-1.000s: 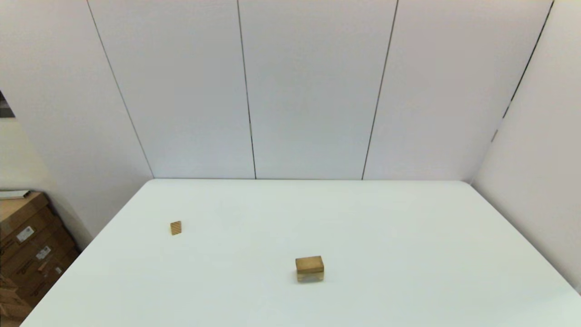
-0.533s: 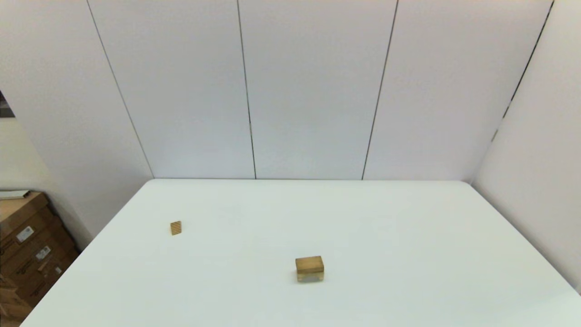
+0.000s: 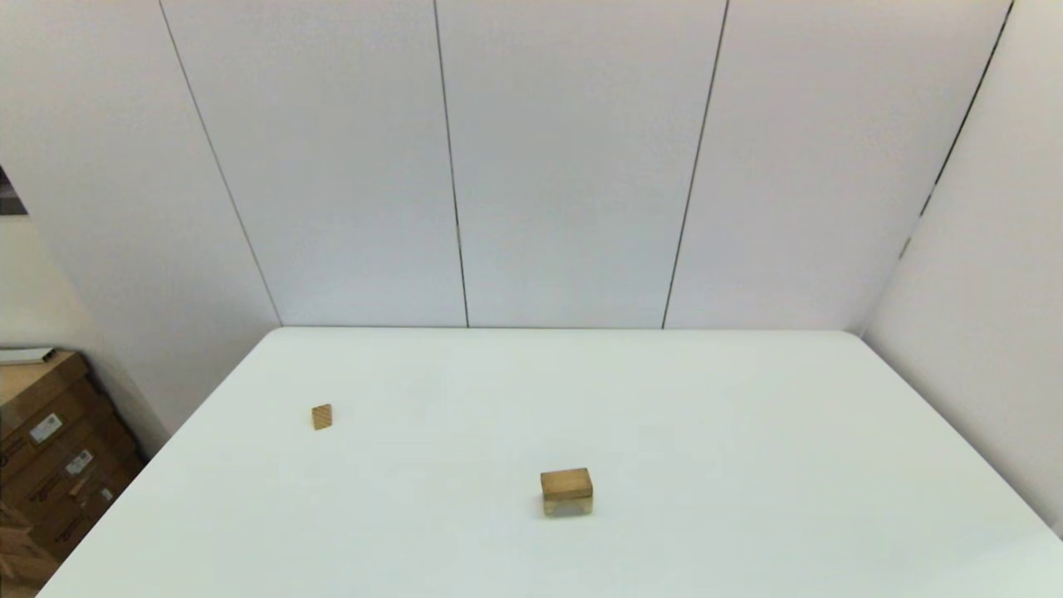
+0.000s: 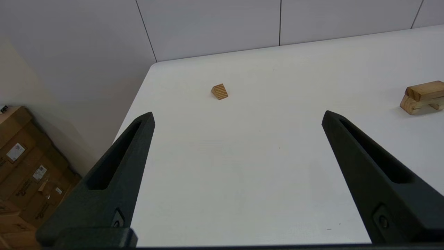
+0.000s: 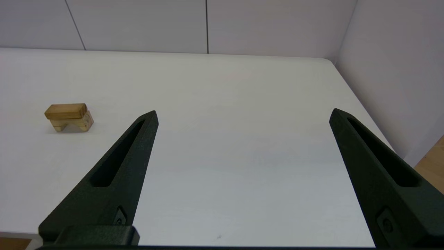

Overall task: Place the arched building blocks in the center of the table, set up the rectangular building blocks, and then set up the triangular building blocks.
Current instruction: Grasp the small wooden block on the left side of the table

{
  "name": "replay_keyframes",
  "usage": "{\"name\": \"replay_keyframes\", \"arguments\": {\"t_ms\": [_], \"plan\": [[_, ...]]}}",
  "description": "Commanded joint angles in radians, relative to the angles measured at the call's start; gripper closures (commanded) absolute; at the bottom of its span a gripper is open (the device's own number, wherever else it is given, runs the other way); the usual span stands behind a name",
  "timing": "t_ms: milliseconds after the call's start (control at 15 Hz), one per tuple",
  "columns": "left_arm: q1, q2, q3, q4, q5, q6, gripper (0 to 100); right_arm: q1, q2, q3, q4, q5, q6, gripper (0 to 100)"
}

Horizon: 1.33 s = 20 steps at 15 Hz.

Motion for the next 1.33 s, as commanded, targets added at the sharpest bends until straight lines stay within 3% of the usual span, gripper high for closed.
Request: {"name": "replay_keyframes", "arguments": {"t_ms": [67, 800, 1333], "plan": [[0.000, 0.001, 0.000, 0.000, 0.000, 0.000, 0, 0.000, 0.001, 0.002, 0.000, 0.001, -0.001, 0], [0.000, 0.001, 0.000, 0.000, -0.002, 0.006, 0, 0.000, 0.001, 0.002, 0.000, 0.001, -0.001, 0], [0.000, 0.001, -0.002, -0.003, 0.031, -0.064, 0, 0.000, 0.001, 0.002, 0.000, 0.001, -0.001, 0]]}}
